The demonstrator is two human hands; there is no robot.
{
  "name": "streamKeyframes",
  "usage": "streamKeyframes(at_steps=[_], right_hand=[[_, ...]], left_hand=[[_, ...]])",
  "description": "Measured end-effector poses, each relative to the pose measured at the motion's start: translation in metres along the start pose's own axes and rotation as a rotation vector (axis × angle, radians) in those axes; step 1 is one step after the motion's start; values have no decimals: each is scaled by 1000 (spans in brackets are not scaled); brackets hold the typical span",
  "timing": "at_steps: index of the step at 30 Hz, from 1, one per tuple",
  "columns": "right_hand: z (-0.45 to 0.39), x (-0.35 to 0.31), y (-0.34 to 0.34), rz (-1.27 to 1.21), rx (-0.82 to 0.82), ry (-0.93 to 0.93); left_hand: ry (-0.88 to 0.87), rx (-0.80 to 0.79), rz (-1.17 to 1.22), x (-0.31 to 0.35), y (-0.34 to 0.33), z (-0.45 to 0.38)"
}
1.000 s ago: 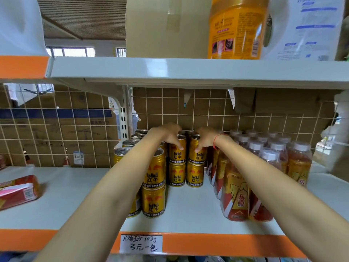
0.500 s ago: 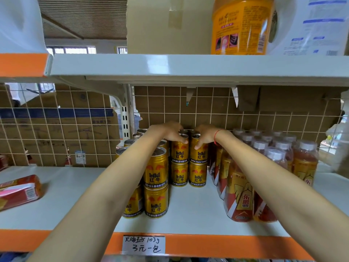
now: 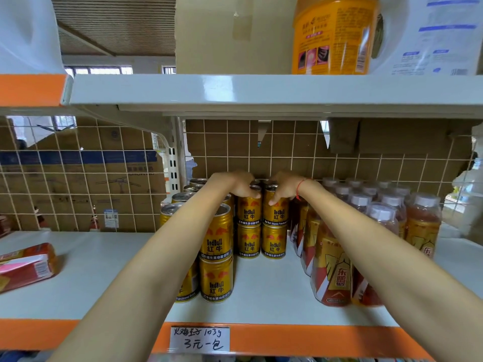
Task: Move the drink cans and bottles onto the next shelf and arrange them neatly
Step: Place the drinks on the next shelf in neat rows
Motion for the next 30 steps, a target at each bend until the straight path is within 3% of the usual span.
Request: streamKeyframes(at_steps=[19, 30], right_hand=[[3, -3, -1, 46, 58, 39], [11, -6, 1, 72, 69, 46]], left_hand=[[65, 4, 1, 2, -5, 5], [11, 19, -8, 1, -6, 0]])
Point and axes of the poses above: each hand's wrist, its own z-axis away from the middle knuckle, its own y-axis out of the back of the hand, x = y × z, the point moved 5 cm from there along -z, towards the middle knuckle, and after that the axes turned 7 degrees about x, right-handed, at the moved point
